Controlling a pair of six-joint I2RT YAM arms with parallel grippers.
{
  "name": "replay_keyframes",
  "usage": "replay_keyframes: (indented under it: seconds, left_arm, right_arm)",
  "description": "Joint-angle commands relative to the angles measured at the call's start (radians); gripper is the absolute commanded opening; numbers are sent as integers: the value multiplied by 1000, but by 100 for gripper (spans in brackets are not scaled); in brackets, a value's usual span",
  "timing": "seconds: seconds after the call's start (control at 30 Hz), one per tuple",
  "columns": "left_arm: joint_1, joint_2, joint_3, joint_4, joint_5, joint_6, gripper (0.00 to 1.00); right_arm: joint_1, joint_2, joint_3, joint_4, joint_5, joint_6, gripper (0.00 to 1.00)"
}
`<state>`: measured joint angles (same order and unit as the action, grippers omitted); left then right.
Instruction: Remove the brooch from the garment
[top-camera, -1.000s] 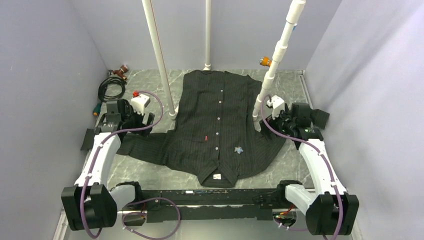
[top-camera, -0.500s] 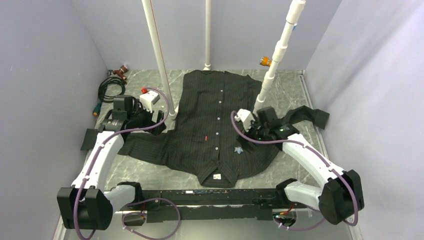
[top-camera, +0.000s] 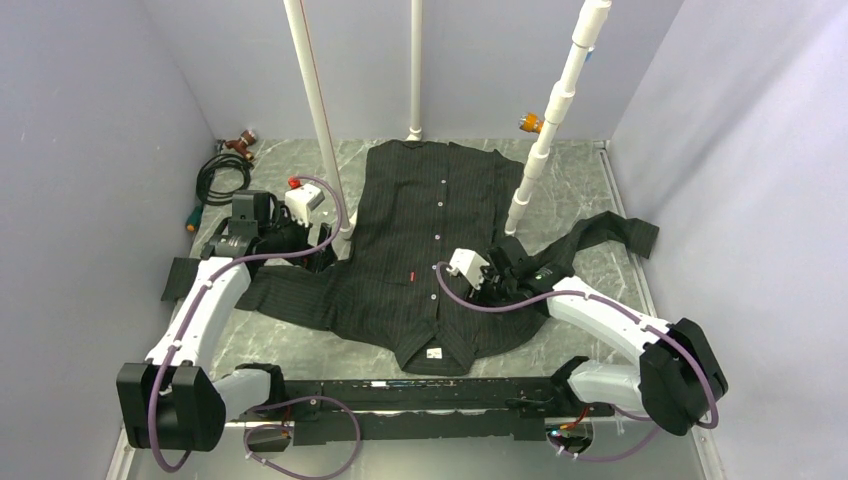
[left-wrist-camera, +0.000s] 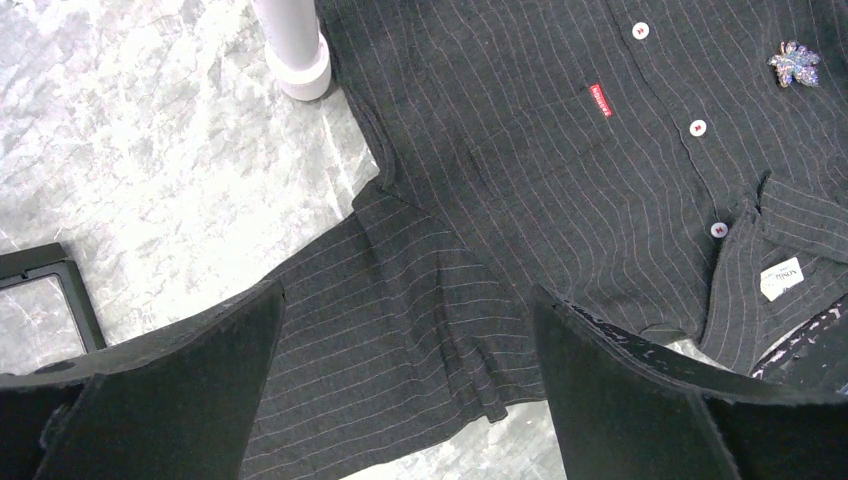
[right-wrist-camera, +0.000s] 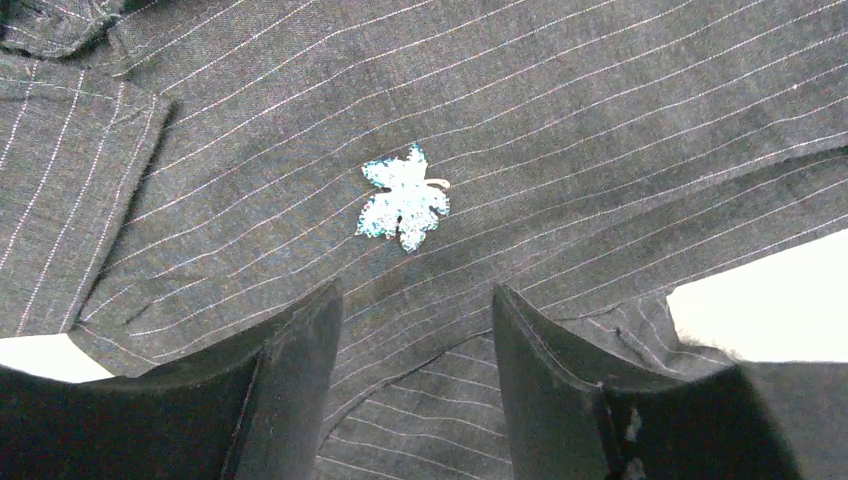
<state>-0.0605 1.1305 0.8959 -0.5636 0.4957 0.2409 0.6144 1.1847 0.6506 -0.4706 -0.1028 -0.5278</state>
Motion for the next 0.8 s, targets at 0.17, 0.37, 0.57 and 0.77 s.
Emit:
replay_keyframes:
  seconds: [0.17, 0.37, 0.57, 0.77]
  left_arm:
    - [-5, 16, 31, -5, -6, -18, 99]
    - [-6, 21, 39, -12, 0, -21, 99]
    - [-5, 26, 34, -14, -1, -22, 99]
    - [-5, 24, 28, -13, 15, -18, 99]
  right_arm:
    - [23, 46, 4, 76, 8, -64, 59]
    - [34, 93, 7, 88, 11, -90, 59]
    - [35, 133, 4, 116, 23, -116, 59]
    - [36, 158, 2, 153, 54, -127, 58]
